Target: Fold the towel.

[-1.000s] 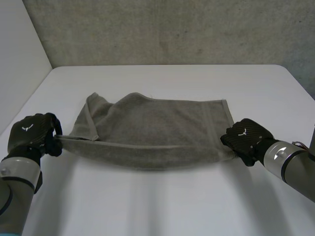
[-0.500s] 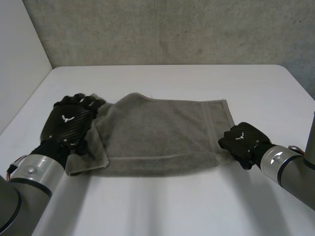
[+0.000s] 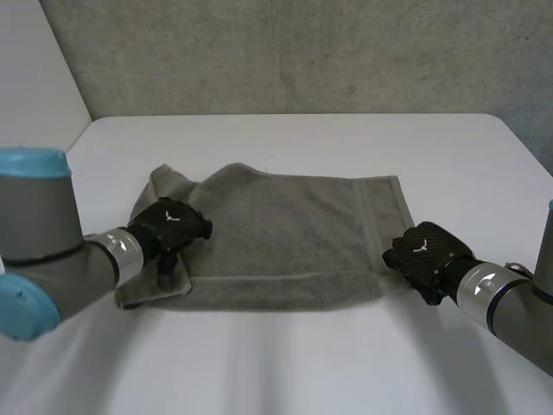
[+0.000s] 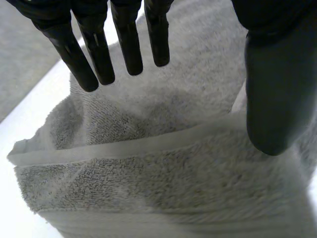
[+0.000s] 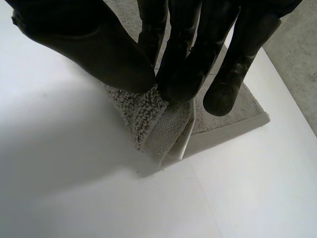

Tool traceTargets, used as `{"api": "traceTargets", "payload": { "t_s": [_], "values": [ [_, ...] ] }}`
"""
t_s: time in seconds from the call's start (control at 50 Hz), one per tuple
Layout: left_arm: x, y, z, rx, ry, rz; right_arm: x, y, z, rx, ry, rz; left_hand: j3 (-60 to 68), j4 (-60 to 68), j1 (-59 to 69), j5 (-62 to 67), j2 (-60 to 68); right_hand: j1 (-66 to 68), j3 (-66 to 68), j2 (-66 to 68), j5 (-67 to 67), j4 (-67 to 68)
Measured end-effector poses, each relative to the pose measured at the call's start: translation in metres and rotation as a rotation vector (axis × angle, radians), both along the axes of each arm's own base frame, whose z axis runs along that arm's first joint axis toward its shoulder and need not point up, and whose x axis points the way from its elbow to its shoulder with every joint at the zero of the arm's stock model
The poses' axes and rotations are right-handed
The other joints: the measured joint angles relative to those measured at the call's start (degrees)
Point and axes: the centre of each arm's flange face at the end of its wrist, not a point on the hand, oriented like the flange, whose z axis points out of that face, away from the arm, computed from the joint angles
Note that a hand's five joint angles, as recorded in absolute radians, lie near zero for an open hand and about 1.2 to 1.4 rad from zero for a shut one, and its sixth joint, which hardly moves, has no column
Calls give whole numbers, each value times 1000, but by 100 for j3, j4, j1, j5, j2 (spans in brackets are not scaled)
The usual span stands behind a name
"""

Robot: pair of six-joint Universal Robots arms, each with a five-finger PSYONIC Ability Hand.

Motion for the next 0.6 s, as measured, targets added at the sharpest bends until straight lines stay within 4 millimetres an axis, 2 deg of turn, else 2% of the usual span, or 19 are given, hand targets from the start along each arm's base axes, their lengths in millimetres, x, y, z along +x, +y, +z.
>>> {"api": "traceTargets", "payload": {
  "t_s": [0.18, 0.42, 0.5, 0.54, 0.6],
  "values": [
    [1, -18, -5, 58, -94, -83, 0, 2, -2, 7, 3, 1, 648, 622, 643, 627, 641, 0, 0, 0, 0, 0],
    [3, -11, -17, 138, -173, -133, -2, 1, -3, 7, 7, -2, 900, 887, 909, 875, 899, 0, 0, 0, 0, 0],
    [3, -11, -19, 139, -183, -136, -2, 1, -3, 6, 8, -3, 1549, 1560, 1544, 1495, 1543, 0, 1, 0, 0, 0],
    [3, -11, -19, 136, -185, -136, -2, 1, -3, 6, 8, -3, 2464, 2497, 2413, 2400, 2459, 0, 1, 0, 0, 0],
    [4, -12, -18, 131, -186, -133, -2, 1, -3, 6, 8, -3, 3450, 3487, 2895, 3373, 3489, 0, 1, 0, 0, 0]
  ]
}}
